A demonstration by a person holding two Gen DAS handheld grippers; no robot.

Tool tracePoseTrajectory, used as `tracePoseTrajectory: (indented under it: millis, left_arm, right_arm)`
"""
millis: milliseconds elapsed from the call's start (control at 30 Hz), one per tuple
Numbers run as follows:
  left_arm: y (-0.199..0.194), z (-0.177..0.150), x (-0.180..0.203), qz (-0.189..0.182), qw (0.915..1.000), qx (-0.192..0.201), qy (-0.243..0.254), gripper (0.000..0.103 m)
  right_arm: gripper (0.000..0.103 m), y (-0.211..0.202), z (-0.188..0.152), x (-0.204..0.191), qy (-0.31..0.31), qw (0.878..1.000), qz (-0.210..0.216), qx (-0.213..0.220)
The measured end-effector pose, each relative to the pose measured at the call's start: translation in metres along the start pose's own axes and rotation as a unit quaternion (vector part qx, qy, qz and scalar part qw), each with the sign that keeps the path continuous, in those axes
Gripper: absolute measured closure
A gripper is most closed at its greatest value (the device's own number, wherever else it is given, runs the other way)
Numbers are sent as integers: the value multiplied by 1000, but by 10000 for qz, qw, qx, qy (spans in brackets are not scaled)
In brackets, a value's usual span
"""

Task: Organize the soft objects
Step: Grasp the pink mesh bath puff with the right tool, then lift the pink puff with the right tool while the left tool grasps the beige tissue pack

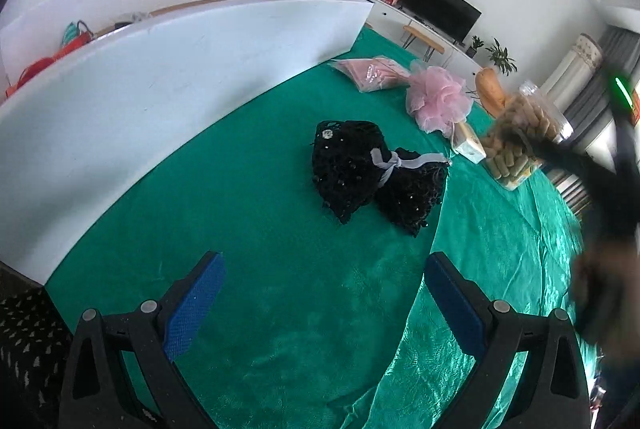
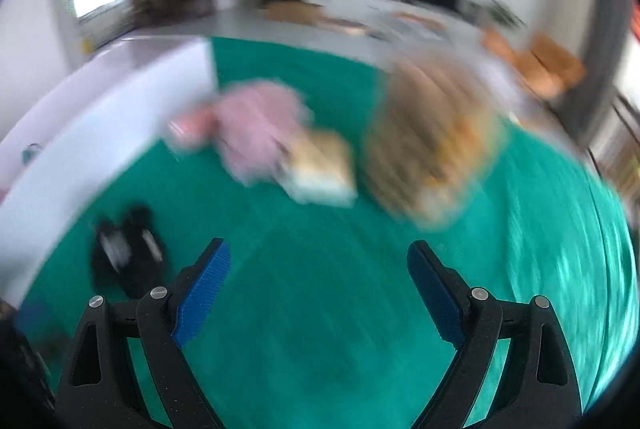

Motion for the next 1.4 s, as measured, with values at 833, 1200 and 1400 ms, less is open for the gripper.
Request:
tracePoseTrajectory:
  millis: [833, 1200, 1400]
  left_arm:
    - [2, -3, 5, 45, 9999, -60, 127, 4]
    - [6, -8, 13, 155, 9990, -152, 391, 4]
    - [12, -11, 18, -83, 9986, -322, 422, 4]
  right_arm:
    - [72, -63, -108, 101, 819, 9895, -230, -1171]
    - [25, -45, -198, 134, 1575, 9856, -464, -416]
    - [22, -40, -197, 132, 1573, 9854, -583, -275]
Point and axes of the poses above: each gripper's, at about its wrist camera, not at the fingertips, and y roughly the way its jaws point, x to its right, z to its top, the point moved 6 cm from there along y, roughly the way its jaws point, and after that the axes turned 3 degrees about -x, right-handed, at the moved point
